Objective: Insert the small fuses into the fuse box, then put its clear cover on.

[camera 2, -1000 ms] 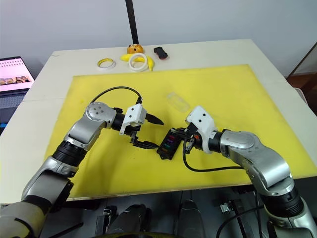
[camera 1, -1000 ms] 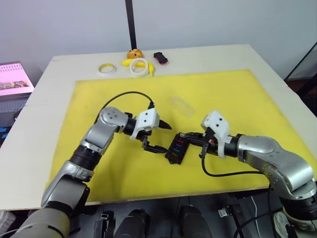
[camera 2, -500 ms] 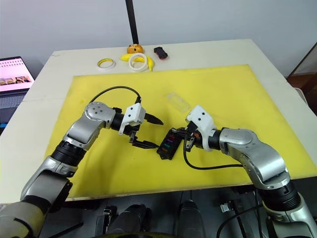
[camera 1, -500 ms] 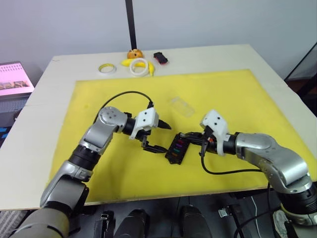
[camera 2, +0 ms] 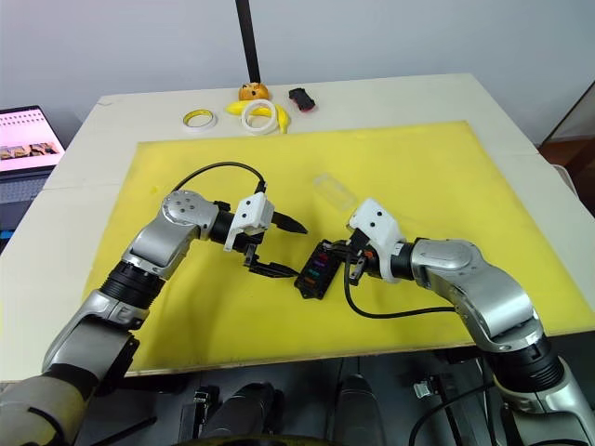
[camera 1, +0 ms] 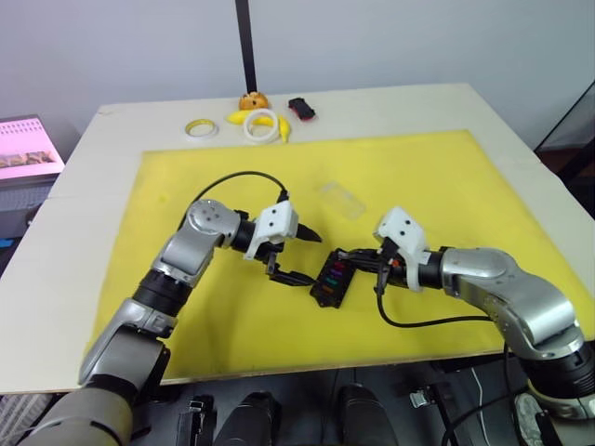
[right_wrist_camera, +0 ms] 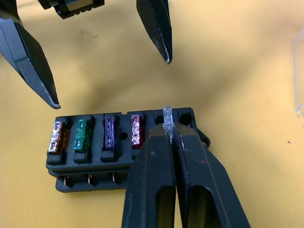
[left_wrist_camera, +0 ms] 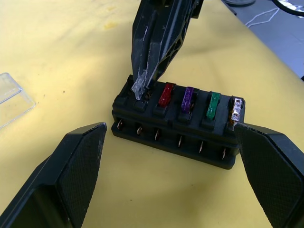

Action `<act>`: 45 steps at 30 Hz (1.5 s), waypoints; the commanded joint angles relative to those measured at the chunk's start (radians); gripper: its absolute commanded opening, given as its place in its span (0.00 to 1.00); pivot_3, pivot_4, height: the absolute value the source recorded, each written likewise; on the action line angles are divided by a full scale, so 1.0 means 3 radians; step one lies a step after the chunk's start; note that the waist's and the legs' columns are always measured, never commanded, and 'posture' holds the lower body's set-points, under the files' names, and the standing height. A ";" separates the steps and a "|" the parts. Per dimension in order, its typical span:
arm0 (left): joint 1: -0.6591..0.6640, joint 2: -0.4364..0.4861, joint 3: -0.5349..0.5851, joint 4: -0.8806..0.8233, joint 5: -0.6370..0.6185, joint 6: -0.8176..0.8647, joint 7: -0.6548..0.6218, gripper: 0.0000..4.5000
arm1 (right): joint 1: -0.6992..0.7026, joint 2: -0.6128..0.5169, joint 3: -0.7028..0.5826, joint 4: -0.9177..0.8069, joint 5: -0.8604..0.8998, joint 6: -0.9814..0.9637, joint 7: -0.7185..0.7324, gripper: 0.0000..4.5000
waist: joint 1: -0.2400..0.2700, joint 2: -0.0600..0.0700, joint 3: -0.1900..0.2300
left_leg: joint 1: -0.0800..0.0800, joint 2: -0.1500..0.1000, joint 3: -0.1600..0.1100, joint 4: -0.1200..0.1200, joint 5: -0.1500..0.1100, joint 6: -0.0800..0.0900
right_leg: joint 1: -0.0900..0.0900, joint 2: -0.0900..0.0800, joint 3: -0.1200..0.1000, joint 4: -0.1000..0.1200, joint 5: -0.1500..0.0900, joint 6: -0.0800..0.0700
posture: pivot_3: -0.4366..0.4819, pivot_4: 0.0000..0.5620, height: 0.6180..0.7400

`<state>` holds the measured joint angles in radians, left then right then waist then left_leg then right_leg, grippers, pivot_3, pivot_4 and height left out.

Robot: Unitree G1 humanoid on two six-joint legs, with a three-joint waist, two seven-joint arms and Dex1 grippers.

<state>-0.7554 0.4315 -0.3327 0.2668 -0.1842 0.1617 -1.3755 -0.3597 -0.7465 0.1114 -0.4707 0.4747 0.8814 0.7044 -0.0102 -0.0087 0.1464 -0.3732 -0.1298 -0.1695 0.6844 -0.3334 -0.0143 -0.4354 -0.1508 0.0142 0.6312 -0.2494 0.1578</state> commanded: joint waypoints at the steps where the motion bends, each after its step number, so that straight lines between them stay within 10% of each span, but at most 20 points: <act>1: -0.0083 0.0005 0.0038 -0.0056 0.0002 -0.0044 -0.0006 1.00 | -0.0046 -0.0019 0.0019 -0.0028 -0.0016 -0.0027 0.0061 0.01 | -0.0002 0.0000 0.0000 | 0.0000 0.0000 0.0000 0.0000 0.0000 0.0000 | 0.0000 0.0000 0.0000 0.0000 0.0000 0.0000 | 0.48 0.27 1.00; 43: -0.0058 0.0004 0.0028 -0.0075 0.0014 -0.0065 0.0007 1.00 | -0.0076 -0.0066 0.0004 -0.0061 -0.0085 -0.0001 0.0186 0.01 | 0.0001 0.0000 0.0000 | 0.0000 0.0000 0.0000 0.0000 0.0000 0.0000 | 0.0000 0.0000 0.0000 0.0000 0.0000 0.0000 | 0.48 0.27 1.00; 45: -0.0044 0.0008 0.0028 -0.0074 0.0016 -0.0079 0.0005 1.00 | -0.0068 -0.0043 -0.0015 -0.0092 -0.0087 -0.0016 0.0159 0.23 | 0.0001 0.0000 0.0000 | 0.0000 0.0000 0.0000 0.0000 0.0000 0.0000 | 0.0000 0.0000 0.0000 0.0000 0.0000 0.0000 | 0.48 0.27 1.00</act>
<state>-0.7567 0.4306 -0.3328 0.2667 -0.1825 0.1597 -1.3727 -0.3820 -0.7589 0.1338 -0.4605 0.4387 0.8784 0.7585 -0.0100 -0.0086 0.1464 -0.3733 -0.1298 -0.1695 0.6845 -0.3334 -0.0144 -0.4356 -0.1508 0.0142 0.6312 -0.2494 0.1578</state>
